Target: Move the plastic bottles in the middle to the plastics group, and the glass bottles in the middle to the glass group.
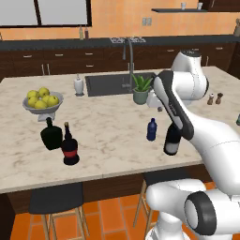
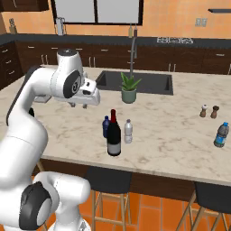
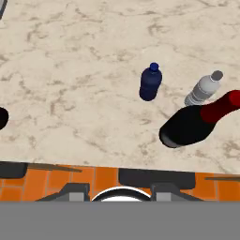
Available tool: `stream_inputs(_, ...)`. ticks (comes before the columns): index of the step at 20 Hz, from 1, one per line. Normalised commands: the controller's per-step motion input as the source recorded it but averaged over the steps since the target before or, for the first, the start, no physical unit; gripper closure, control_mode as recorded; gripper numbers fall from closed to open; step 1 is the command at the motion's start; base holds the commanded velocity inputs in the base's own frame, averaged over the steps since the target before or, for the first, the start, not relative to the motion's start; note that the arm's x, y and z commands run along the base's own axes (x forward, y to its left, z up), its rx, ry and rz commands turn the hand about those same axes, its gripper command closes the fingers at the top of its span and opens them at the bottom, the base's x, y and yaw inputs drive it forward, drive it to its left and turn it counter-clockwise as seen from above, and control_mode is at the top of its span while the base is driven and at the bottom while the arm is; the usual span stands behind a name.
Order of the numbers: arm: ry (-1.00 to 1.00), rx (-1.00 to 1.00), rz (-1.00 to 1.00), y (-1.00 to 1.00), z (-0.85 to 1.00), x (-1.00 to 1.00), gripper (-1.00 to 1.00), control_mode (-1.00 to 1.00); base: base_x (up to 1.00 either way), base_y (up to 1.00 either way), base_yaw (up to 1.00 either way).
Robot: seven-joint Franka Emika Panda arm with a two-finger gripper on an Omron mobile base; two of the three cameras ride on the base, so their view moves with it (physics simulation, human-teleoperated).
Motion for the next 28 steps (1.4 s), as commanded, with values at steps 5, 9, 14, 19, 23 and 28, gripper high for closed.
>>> stream_inputs(5,-0.02,-0.02,-0.15,-0.07,-0.06,-0.40,-1.00,-1.00,0.00,0.00,0.00)
stream_inputs(9,-0.02,0.00,-0.21,-0.55,0.00,-0.43,-1.00,-1.00,0.00,0.00,0.00)
stream_inputs(14,-0.09,0.00,-0.06,-0.56,0.00,-0.09,-1.00,-1.00,0.00,0.00,0.00)
stream_inputs(19,-0.13,-0.02,0.00,-0.19,-0.04,0.14,-1.00,-1.00,0.00,0.00,0.00)
stream_inputs(23,-0.08,-0.11,0.00,-0.05,-0.02,0.03,-1.00,-1.00,0.00,0.00,0.00)
stream_inputs(28,0.00,-0.05,0.00,-0.17,-0.16,0.06,-1.00,-1.00,0.00,0.00,0.00)
